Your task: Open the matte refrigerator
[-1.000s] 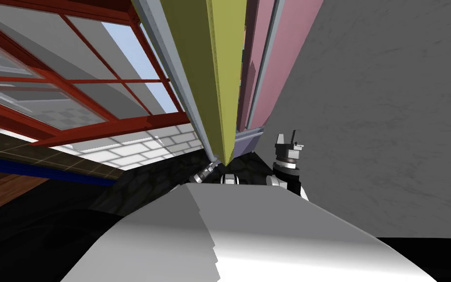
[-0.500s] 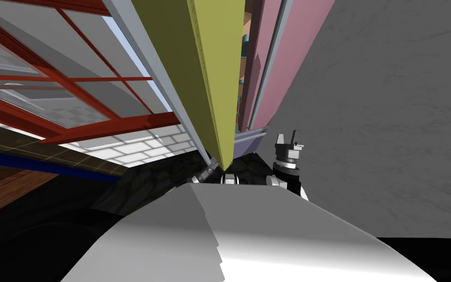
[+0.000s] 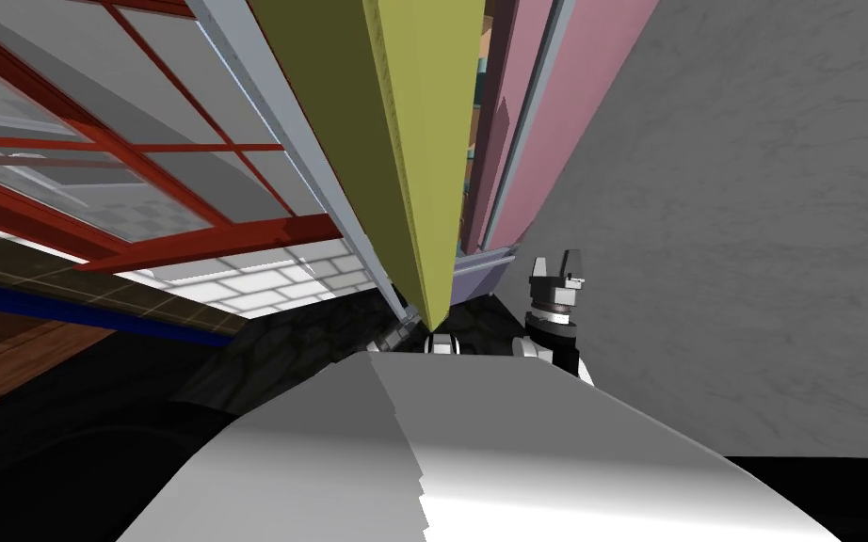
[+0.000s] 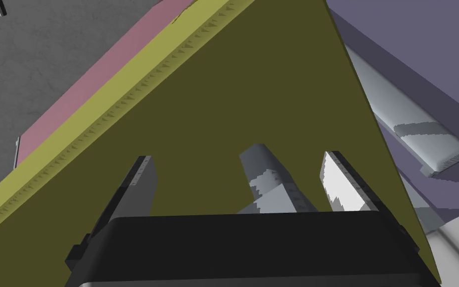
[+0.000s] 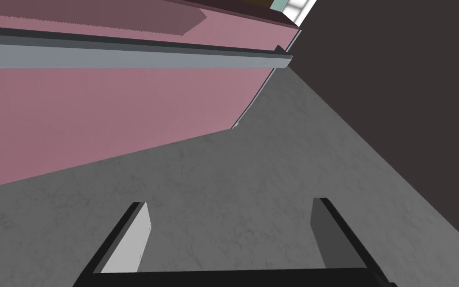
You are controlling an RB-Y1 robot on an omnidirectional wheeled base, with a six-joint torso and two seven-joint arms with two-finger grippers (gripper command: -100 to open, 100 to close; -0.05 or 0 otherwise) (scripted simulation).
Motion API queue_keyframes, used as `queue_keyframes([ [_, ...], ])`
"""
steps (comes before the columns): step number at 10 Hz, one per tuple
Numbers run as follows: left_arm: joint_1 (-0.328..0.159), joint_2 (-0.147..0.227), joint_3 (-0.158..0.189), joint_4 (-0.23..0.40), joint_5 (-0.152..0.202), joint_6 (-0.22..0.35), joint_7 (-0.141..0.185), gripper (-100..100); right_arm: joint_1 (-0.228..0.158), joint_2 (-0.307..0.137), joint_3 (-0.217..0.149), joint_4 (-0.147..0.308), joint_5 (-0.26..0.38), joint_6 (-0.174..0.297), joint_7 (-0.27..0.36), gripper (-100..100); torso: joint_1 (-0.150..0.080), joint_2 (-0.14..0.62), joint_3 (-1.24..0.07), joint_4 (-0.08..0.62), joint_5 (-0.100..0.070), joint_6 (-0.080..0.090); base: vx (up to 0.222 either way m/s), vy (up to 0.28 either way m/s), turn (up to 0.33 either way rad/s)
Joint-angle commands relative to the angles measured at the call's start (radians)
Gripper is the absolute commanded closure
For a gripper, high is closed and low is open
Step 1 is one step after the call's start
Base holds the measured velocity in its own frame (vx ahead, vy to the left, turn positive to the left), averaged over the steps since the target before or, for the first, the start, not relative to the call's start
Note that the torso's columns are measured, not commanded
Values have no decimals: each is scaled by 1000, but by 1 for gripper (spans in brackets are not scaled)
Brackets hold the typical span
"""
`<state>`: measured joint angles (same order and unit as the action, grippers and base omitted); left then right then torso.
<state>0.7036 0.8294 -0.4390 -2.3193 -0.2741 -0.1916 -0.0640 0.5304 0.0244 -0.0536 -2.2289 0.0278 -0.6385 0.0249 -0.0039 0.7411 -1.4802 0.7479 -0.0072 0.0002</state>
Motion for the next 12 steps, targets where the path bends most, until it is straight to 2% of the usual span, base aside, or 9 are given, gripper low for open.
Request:
queue_keyframes([
  [1, 7, 14, 18, -59, 1, 0, 1, -100, 0, 0, 0, 0, 0, 0, 0, 0, -1, 1, -1, 1, -1, 0, 3, -4, 40],
  [6, 7, 14, 18, -59, 1, 0, 1, -100, 0, 0, 0, 0, 0, 0, 0, 0, -1, 2, 0, 3, -1, 1, 6, 1, 4],
  [7, 22, 18, -3, -36, -2, 27, 4, -100, 0, 0, 0, 0, 0, 0, 0, 0, -2, 3, 0, 4, -2, 1, 0, 0, 0],
  [8, 23, 18, -5, -34, -2, 30, 4, 0, 0, 0, 0, 0, 0, 0, 0, 0, -2, 3, 3, -2, 1, 0, 6, 3, -5],
  [12, 25, 19, -5, -27, -1, 35, 6, 0, 0, 0, 0, 0, 0, 0, 0, 0, 3, -1, 5, -9, 7, 0, 3, 1, -1],
])
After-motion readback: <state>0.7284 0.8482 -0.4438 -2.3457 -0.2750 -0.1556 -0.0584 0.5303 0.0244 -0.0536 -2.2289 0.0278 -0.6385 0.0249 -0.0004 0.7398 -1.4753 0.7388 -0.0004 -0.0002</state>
